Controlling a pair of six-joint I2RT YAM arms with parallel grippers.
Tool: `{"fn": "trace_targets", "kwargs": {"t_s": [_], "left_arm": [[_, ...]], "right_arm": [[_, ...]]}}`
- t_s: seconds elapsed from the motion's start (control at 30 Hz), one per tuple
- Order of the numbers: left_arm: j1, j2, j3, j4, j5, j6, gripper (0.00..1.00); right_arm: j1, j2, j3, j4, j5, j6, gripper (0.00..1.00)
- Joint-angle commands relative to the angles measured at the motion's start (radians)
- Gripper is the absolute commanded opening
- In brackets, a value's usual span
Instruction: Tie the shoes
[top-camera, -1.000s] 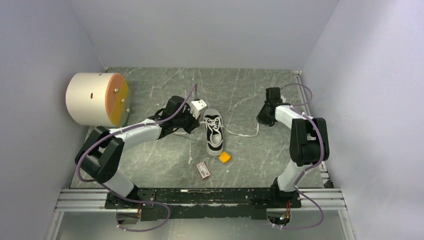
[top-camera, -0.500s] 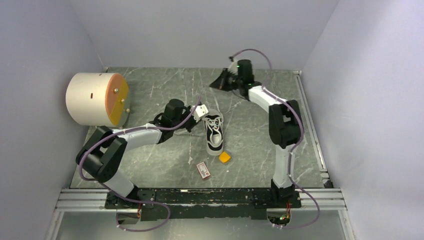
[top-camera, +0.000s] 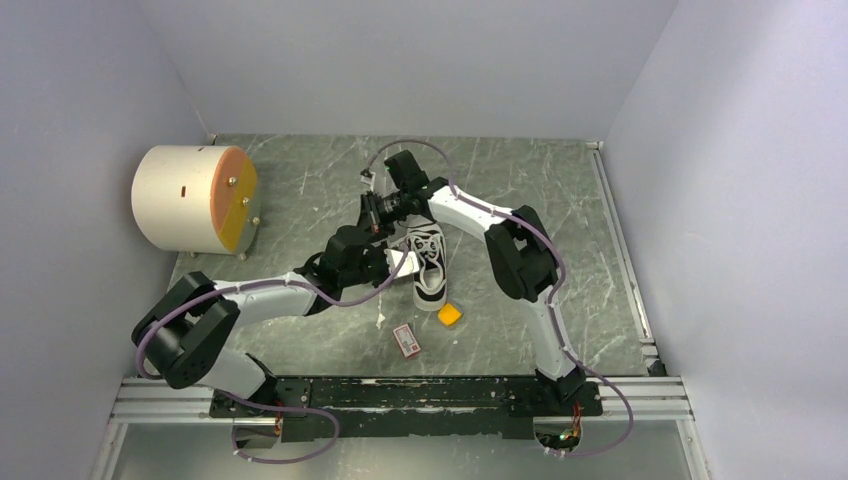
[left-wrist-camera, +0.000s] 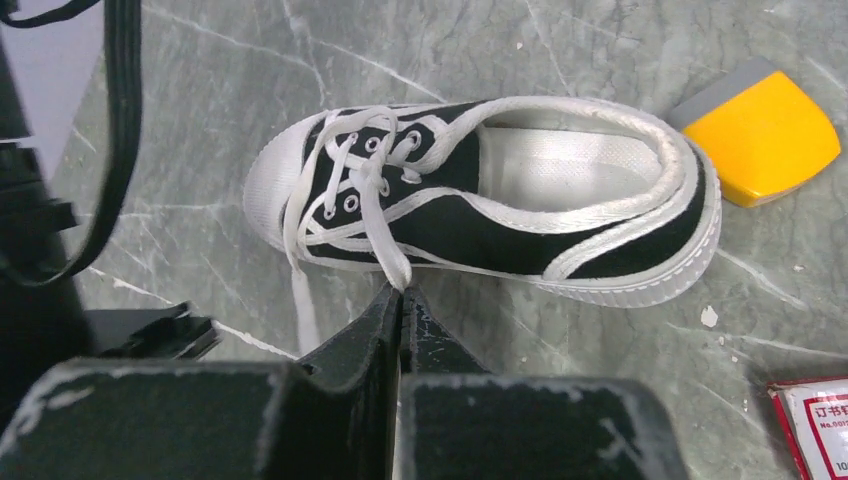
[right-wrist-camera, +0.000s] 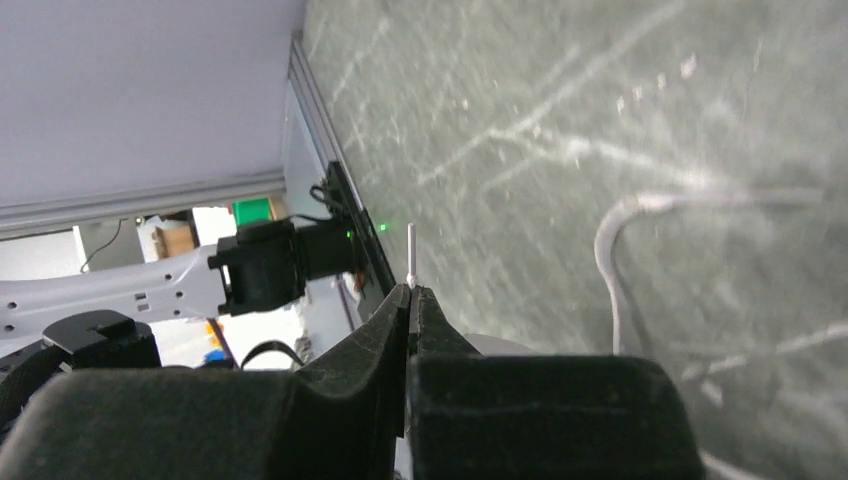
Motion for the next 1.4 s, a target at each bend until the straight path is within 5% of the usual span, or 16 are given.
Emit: {"fn": "trace_targets", "kwargs": {"t_s": [0.0, 0.2, 0.4, 0.63, 0.87, 1.03, 1.37], "left_arm": [[-0.021, -0.029, -0.025, 0.081, -0.005, 0.069, 0.05], [-0.058, -0.001, -0.021, 0.087, -0.003, 0.076, 0.05], [-0.06, -0.003, -0.021, 0.094, 0.015, 0.067, 0.05], [-0.056, -0.009, 0.01, 0.032, 0.021, -0.007, 0.05], [0.018, 0.094, 0.137, -0.097, 0.126, -0.213, 0.05], [0.06, 0.17, 0.22, -0.157, 0.164, -0.312, 0.05], [0.193, 0.303, 0.311, -0.15, 0.356, -0.521, 0.05]], "right_arm": [[-0.012, -0.011, 0.053, -0.333, -0.035, -0.091, 0.06], [0.019, -0.028, 0.042, -0.493, 0.023, -0.166, 0.18], [-0.009, -0.072, 0.06, -0.403, 0.137, -0.091, 0.53], [-0.134, -0.186, 0.054, -0.329, 0.219, -0.02, 0.59], [-0.272, -0.563, -0.404, -0.152, 0.577, -0.065, 0.58], [-0.251, -0.794, -0.712, -0.046, 0.639, -0.171, 0.56], [0.191, -1.118, -1.113, 0.351, 0.985, -0.037, 0.63]]}}
